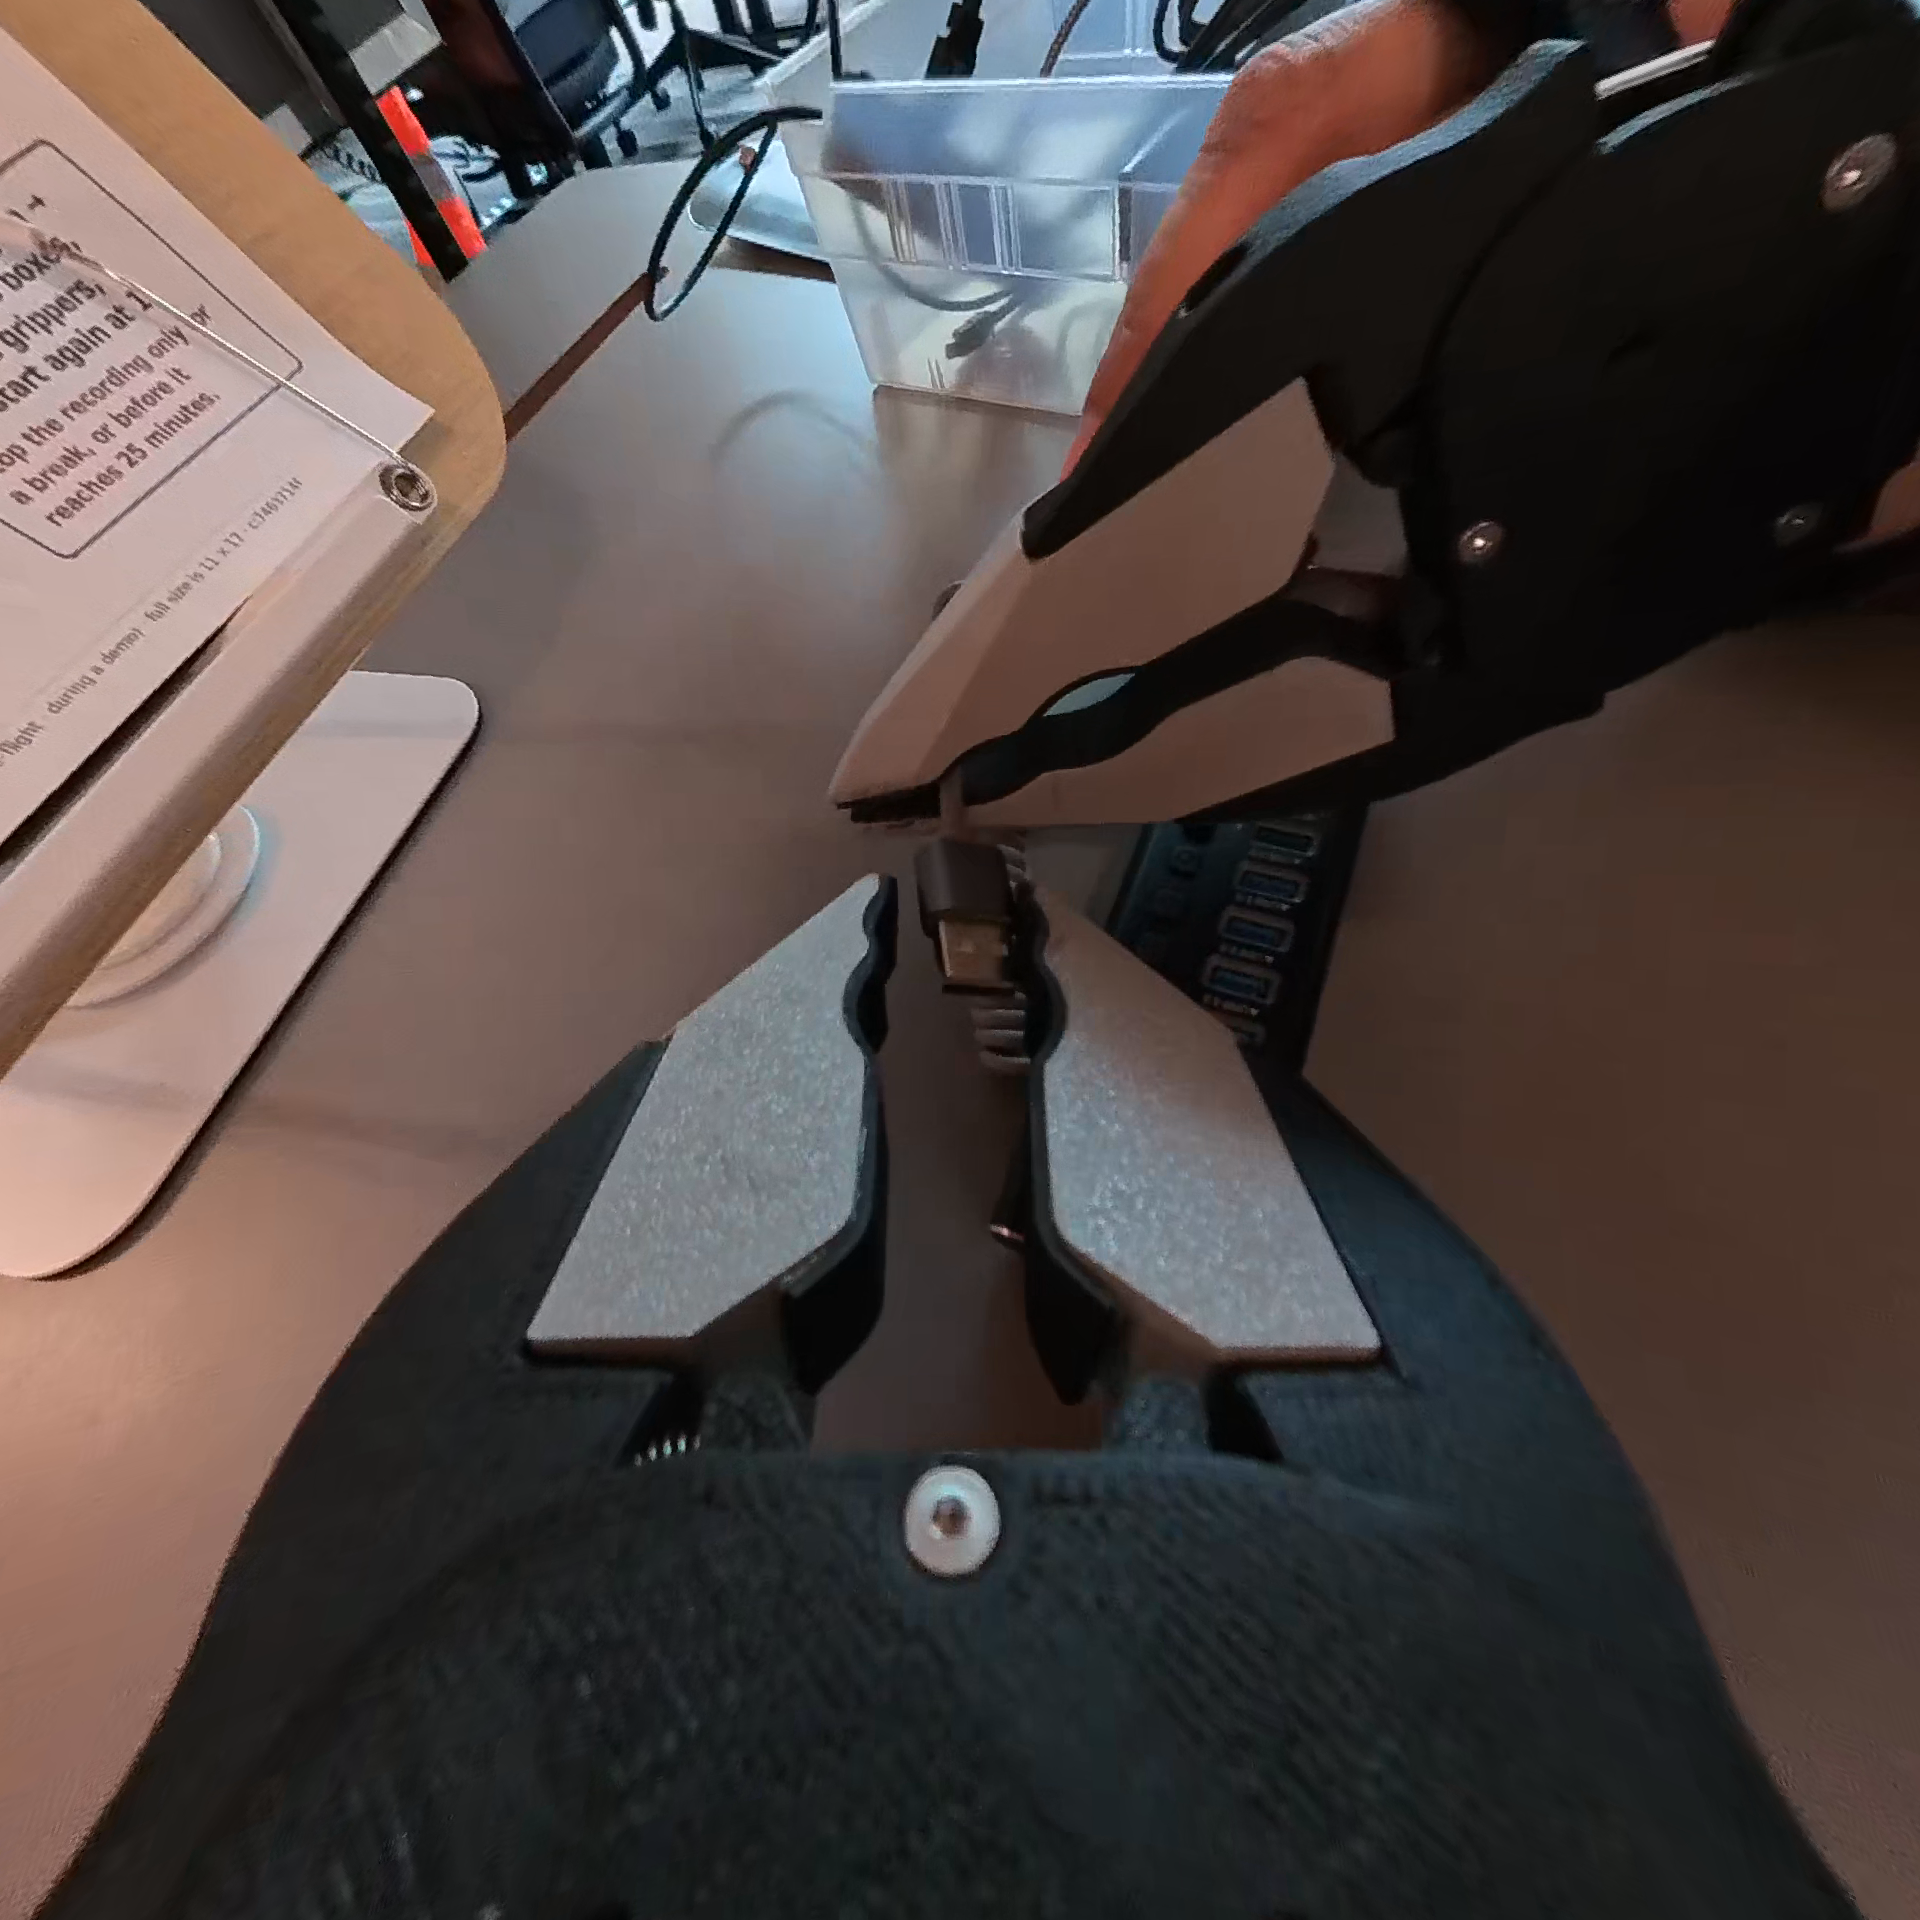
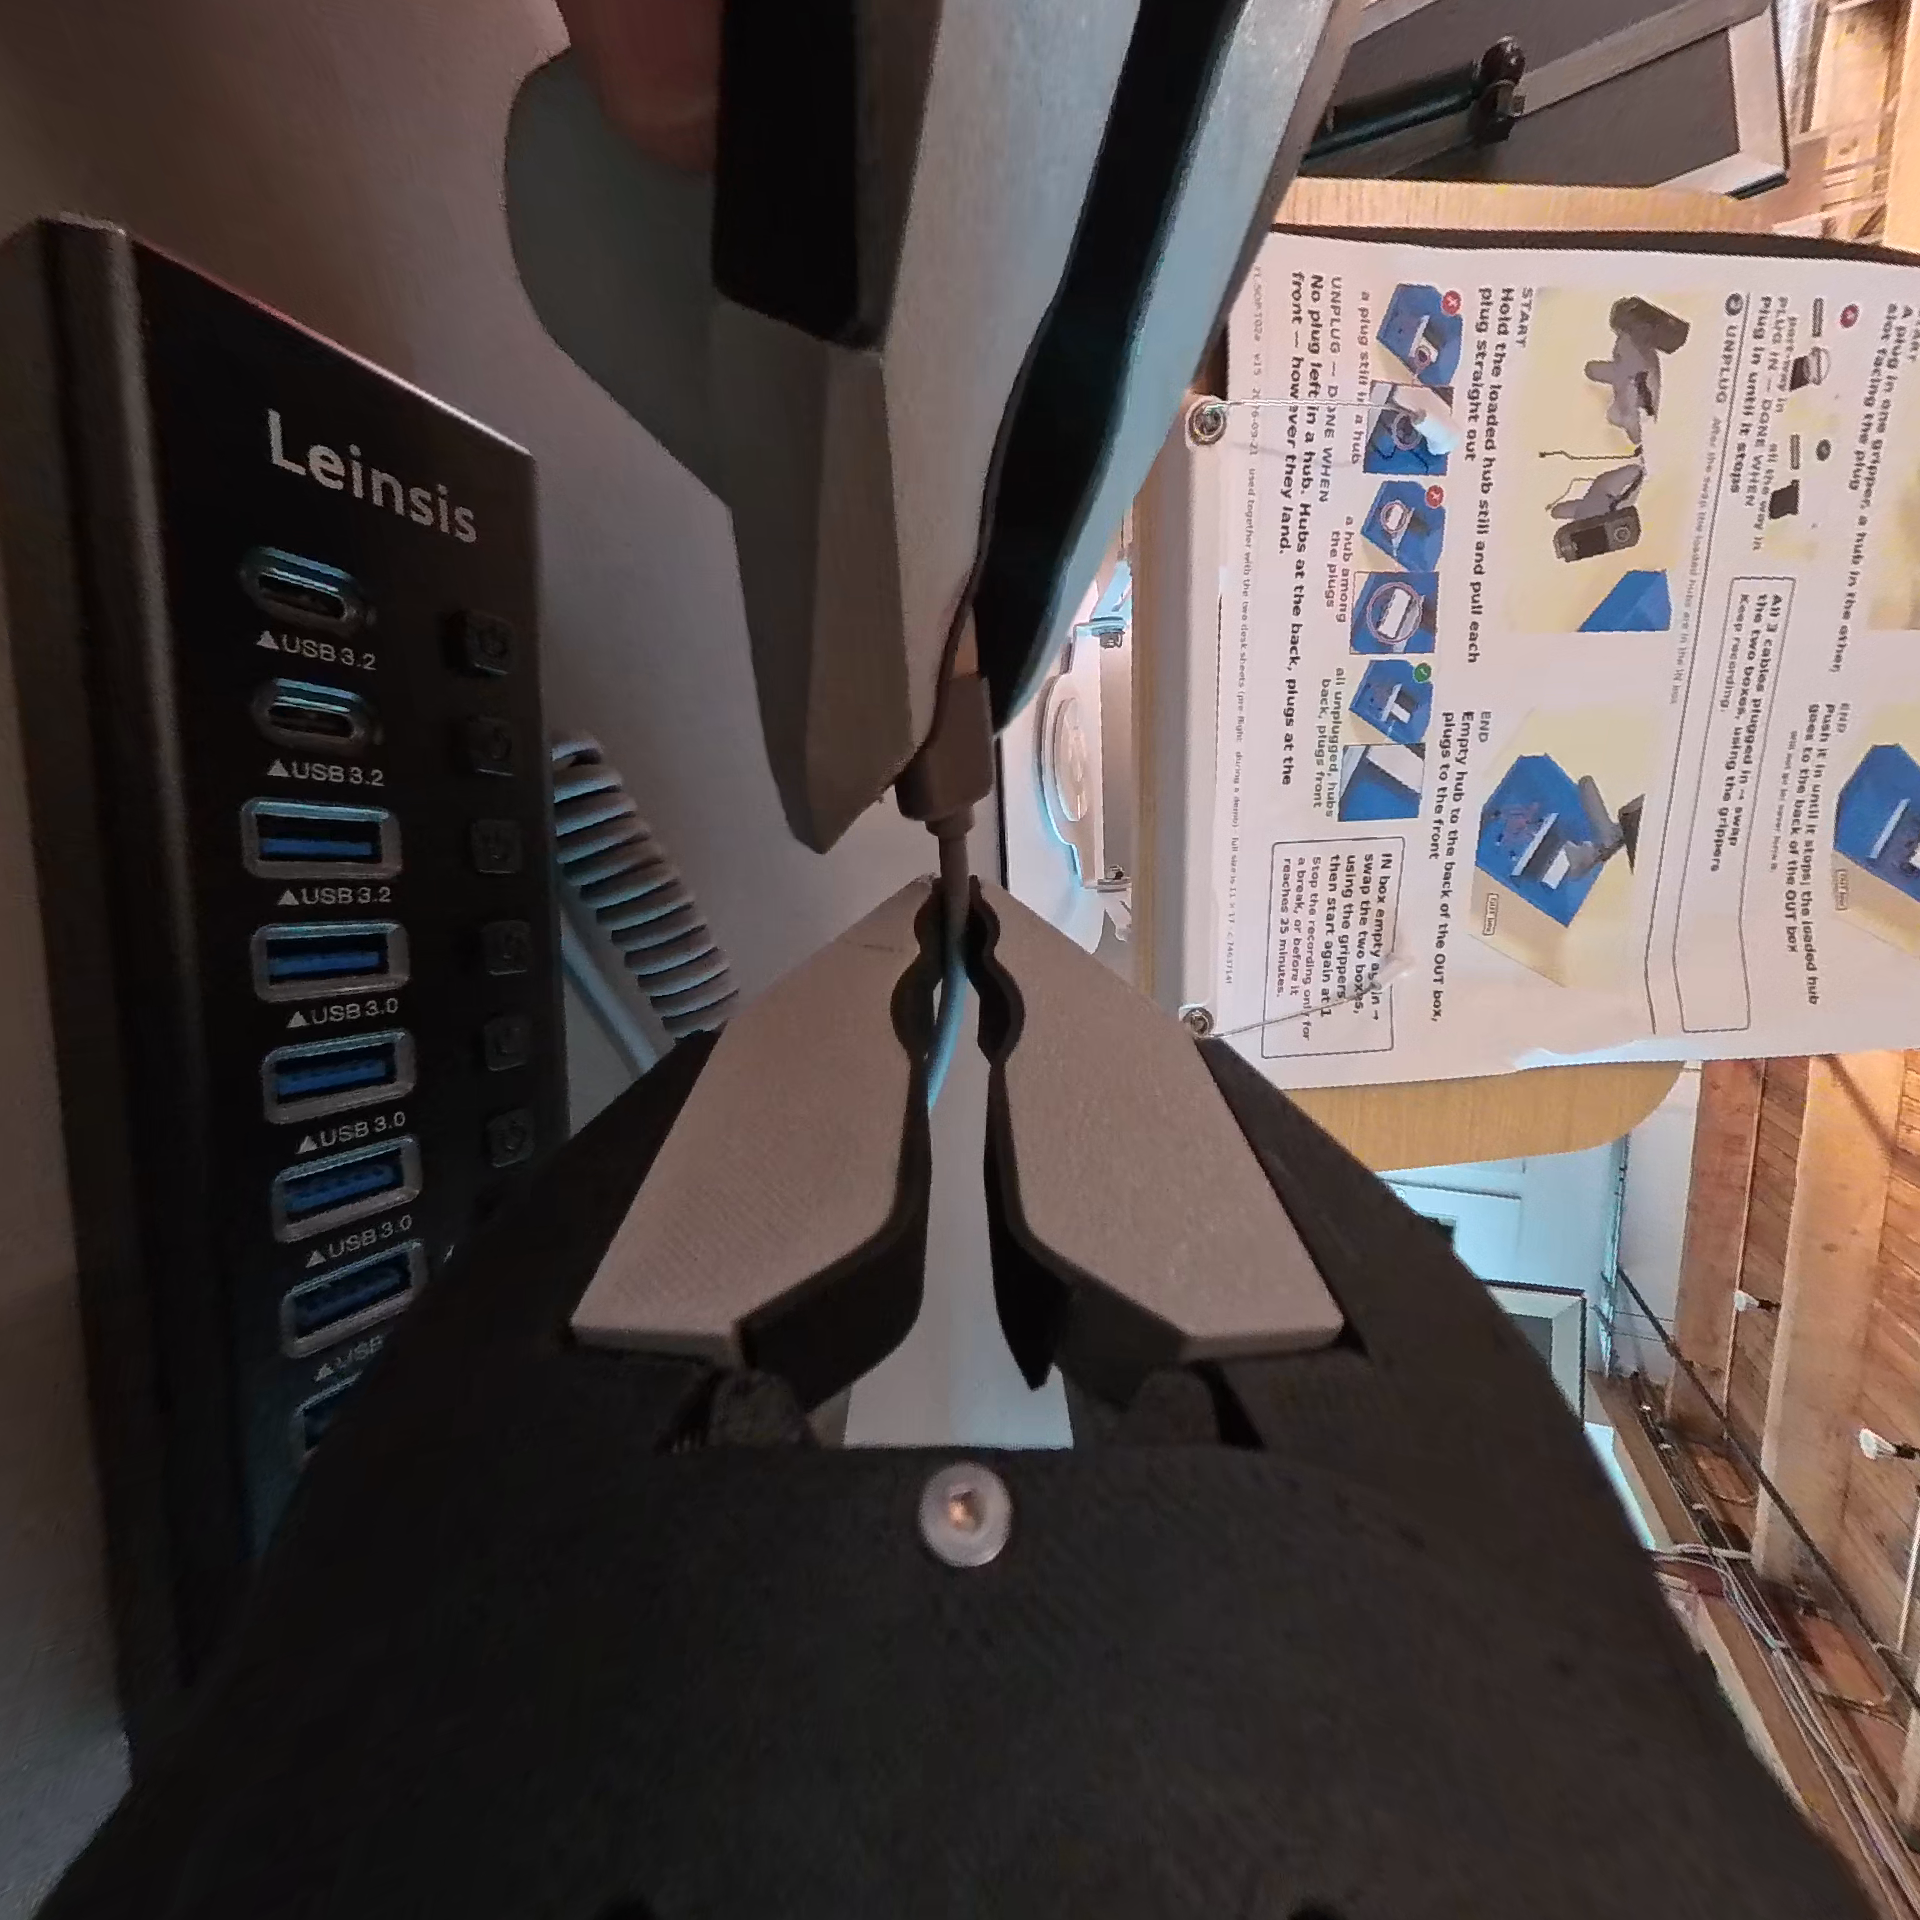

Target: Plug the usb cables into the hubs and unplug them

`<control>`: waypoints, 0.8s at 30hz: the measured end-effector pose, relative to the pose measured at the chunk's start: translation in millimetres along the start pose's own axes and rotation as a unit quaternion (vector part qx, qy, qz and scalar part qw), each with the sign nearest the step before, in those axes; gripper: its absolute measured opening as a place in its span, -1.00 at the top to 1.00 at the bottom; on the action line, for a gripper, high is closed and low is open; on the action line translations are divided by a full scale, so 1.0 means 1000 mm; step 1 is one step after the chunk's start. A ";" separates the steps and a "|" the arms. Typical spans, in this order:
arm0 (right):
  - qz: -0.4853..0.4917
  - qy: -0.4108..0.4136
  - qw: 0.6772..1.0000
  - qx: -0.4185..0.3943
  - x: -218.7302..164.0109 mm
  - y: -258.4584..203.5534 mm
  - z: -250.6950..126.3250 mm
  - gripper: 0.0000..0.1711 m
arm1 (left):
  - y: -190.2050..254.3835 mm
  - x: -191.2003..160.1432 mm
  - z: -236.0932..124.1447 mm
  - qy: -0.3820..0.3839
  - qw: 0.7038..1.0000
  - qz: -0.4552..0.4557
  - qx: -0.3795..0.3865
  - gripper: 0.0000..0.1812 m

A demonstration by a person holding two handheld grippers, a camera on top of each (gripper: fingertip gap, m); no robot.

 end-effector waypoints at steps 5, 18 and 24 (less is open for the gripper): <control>0.002 0.002 1.000 -0.004 0.001 0.002 -0.001 1.00 | -0.002 0.003 -0.003 0.006 1.000 0.008 0.009 0.84; 0.222 0.128 0.966 0.032 0.019 0.036 -0.022 0.82 | -0.026 0.022 -0.029 0.119 0.989 -0.092 -0.006 0.85; 0.394 0.245 0.875 0.137 0.041 0.053 -0.048 0.72 | -0.045 0.033 -0.049 0.193 0.970 -0.144 0.010 0.85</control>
Point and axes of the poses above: each gripper's, where its closed fingertips meet, z out along the fingers, x out of its top, y = z × x across the jaws, the point moved 1 cm from there along -z, back along the fingers, and after that the axes turned 6 degrees about z, right-handed, at the moved point
